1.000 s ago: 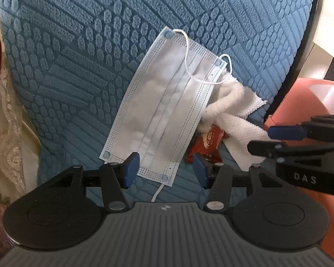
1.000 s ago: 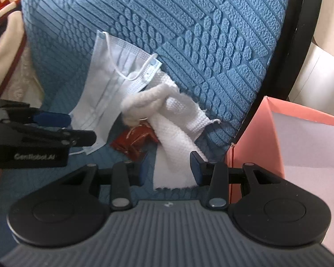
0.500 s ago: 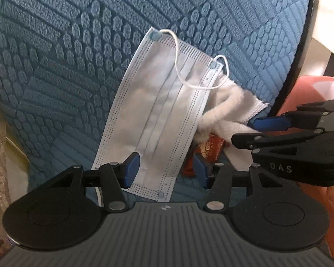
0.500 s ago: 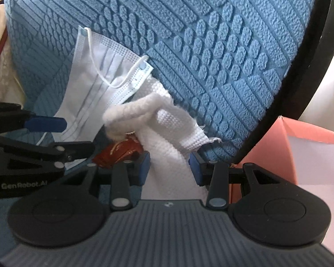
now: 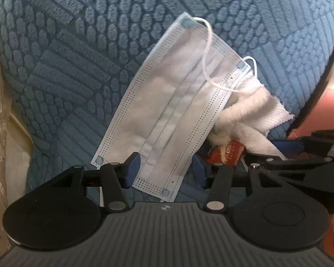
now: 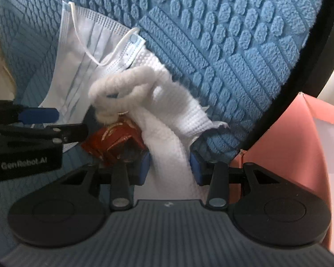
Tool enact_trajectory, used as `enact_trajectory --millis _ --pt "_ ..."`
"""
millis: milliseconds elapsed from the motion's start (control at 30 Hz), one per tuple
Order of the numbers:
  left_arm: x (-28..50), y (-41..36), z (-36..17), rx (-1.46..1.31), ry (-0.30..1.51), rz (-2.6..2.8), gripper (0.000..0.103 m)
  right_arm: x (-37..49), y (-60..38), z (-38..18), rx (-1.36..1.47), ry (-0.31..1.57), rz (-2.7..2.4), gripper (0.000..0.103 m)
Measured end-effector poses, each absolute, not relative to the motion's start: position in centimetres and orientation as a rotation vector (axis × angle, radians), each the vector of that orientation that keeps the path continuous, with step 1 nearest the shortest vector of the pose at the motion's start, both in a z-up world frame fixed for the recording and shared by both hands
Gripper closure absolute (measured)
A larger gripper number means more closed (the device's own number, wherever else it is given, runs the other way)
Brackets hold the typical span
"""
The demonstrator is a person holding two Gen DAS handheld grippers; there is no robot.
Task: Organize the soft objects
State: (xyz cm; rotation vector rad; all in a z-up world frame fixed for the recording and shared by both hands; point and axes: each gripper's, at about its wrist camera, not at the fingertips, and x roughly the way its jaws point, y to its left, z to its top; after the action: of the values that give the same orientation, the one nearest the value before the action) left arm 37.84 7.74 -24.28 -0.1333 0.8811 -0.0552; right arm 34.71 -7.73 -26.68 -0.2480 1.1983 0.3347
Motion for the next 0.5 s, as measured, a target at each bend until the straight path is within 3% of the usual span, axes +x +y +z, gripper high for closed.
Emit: enact_trajectory --millis 100,167,267,400,500 --pt "37.8 8.4 -24.5 -0.14 0.881 -0.029 0.062 34.8 -7.9 -26.9 -0.244 1.196 0.336 0.059" --pt "37.8 9.2 -24.8 -0.156 0.881 -0.03 0.079 34.9 -7.9 -27.1 -0.239 1.197 0.336 0.06" --pt "37.8 10.1 -24.7 -0.186 0.888 -0.024 0.095 35.2 -8.6 -26.6 -0.207 1.216 0.355 0.073" --pt "37.8 11.4 -24.0 -0.221 0.891 -0.002 0.099 35.3 -8.9 -26.2 -0.23 1.205 0.37 0.089" --pt "37.3 12.2 -22.9 -0.25 0.889 0.014 0.1 35.2 -8.7 -25.5 -0.234 1.193 0.37 0.091"
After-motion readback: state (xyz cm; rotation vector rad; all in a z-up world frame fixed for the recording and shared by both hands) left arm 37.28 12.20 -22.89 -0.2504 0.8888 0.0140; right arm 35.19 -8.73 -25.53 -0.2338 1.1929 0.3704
